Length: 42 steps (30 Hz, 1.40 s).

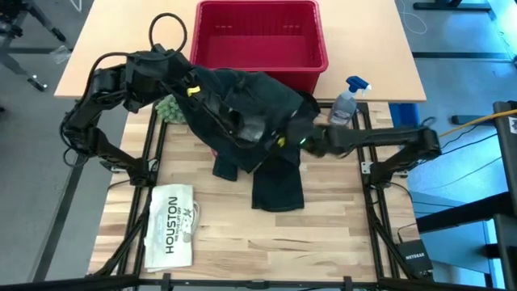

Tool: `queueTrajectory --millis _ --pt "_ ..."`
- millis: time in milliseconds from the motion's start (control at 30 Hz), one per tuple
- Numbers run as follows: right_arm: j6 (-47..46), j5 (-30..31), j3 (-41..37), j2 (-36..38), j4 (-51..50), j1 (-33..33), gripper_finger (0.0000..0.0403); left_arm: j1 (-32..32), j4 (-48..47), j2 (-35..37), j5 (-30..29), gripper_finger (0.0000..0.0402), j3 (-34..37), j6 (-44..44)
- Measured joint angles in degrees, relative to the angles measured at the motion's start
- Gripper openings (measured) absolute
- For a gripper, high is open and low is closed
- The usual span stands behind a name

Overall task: Fold laundry
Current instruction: Fold the black jean

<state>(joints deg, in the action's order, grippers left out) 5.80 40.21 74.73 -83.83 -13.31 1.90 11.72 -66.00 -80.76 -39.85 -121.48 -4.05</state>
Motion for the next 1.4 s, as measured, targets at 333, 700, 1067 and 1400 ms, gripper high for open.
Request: queueTrajectory --millis 333,700,1067,1400 --pt "10.8 -16.1 47.8 -1.1 -32.5 15.4 0.0001 0.0 5.1 0.2 0.3 0.0000 -9.2 -10.0" --pt "5.6 -45.0 55.1 -1.6 -29.8 31.4 0.0000 -0.1 16.9 0.4 17.8 0.0000 -13.4 -6.4" --pt "3.2 -93.7 60.4 0.0 -29.7 22.9 0.0000 -9.3 13.5 1.7 62.3 0.0000 -13.5 7.8" --pt "7.8 -53.9 59.7 -2.0 -26.7 25.1 0.0000 -8.5 19.7 2.3 16.3 0.0000 -13.6 -6.1"
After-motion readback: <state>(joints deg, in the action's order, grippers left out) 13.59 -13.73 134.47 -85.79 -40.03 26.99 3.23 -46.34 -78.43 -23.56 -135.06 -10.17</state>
